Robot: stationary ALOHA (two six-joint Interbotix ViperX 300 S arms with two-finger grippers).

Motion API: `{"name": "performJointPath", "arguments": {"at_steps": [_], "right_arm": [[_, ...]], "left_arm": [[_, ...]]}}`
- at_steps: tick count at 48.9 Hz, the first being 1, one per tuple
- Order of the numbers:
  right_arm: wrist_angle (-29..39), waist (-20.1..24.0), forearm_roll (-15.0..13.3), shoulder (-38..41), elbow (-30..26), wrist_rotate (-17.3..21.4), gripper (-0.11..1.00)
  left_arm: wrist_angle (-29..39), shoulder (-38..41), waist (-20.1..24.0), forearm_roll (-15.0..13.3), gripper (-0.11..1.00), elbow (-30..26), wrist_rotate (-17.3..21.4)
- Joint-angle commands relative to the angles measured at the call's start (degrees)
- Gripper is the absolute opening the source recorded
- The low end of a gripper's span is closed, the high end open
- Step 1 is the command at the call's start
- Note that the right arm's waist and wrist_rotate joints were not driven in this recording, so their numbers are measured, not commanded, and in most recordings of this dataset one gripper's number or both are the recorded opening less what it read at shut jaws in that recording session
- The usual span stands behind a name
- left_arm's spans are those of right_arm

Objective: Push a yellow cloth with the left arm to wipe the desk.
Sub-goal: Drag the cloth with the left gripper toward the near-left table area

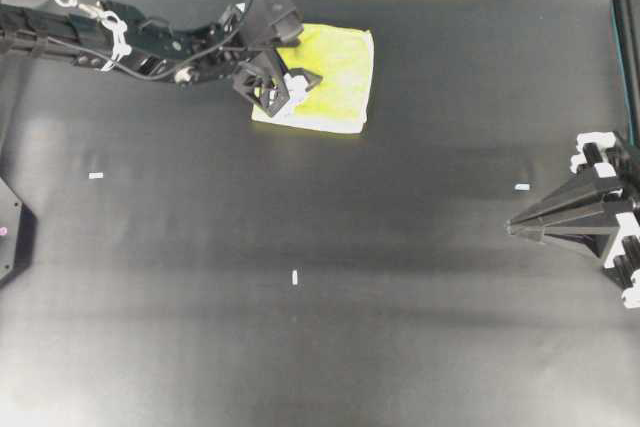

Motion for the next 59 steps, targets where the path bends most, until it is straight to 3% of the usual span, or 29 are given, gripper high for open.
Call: {"name": "performJointPath", "arguments": {"at_steps": [1,11,26,38,59], "right_arm": [[-0.3,0.0,0.1,0.4,-0.4,0.0,0.0],[-0.2,-0.1,0.1,0.4,-0.4,-0.1,0.0],[-0.2,0.0,0.1,0.4,-0.4,-0.1,0.0],[-0.2,0.0,0.1,0.4,-0.4,0.0,0.0],[-0.4,0.0,0.1,0.4,-0.4,-0.1,0.0]], "left_arm": [[0.2,-0.3,-0.5,0.2,0.87,1.5,0.0],[-0.4,-2.2,-2.4,0.2,0.87,6.2,0.0],[-3.3,-8.9,-9.0,0.2,0.87,15.8,-0.8],[-3.6,-13.7,-13.4,0.2,0.87,23.6,-3.3],[-4.5,-20.5,-27.9,0.2,0.87,31.5,-6.2]]}}
